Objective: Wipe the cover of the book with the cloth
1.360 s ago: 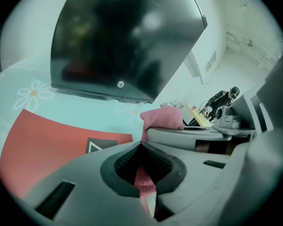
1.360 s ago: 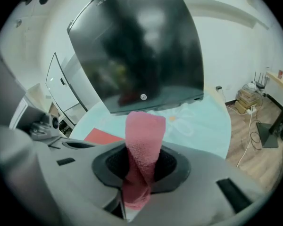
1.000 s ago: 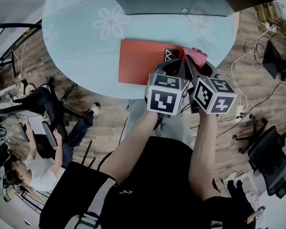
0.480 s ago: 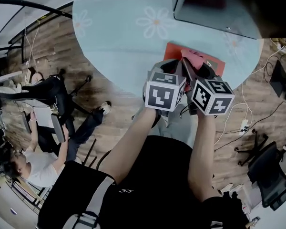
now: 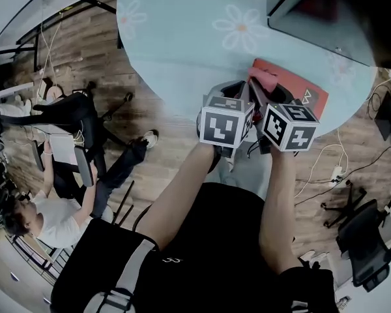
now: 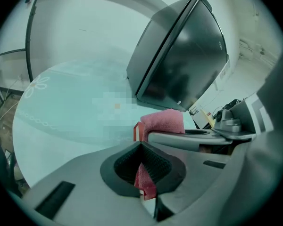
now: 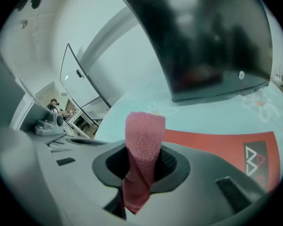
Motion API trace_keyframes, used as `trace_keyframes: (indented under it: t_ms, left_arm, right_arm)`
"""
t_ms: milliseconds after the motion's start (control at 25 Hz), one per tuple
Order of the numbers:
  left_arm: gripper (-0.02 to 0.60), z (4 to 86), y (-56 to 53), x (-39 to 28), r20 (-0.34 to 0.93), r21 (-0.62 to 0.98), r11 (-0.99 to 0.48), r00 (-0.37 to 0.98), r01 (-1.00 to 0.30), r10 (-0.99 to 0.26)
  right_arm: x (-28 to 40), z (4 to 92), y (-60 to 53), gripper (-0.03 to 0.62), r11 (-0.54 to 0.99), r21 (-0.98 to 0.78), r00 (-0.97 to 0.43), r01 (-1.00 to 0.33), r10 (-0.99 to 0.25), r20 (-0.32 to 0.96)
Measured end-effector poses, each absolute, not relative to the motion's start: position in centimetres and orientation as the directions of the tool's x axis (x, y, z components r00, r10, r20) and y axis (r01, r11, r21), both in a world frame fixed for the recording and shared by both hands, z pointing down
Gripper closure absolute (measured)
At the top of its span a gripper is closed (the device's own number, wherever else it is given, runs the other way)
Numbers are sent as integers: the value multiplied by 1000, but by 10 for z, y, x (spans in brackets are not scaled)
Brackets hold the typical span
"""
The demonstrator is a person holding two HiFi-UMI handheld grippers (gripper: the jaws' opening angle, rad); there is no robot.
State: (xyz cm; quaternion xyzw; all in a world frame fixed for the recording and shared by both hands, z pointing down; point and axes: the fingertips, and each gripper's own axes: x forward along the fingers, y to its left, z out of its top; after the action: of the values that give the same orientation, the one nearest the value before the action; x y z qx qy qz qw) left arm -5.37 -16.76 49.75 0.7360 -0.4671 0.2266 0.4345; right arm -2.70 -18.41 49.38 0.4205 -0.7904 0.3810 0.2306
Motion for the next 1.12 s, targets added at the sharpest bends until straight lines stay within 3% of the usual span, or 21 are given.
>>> trace_keyframes:
  t_ms: [1120]
  left_arm:
    - [568,525,-152,-8,822,404,-187,445,-895,-355]
  right_arm:
    - [21,516,-175,499,246,-466,-522,-850,-513,681]
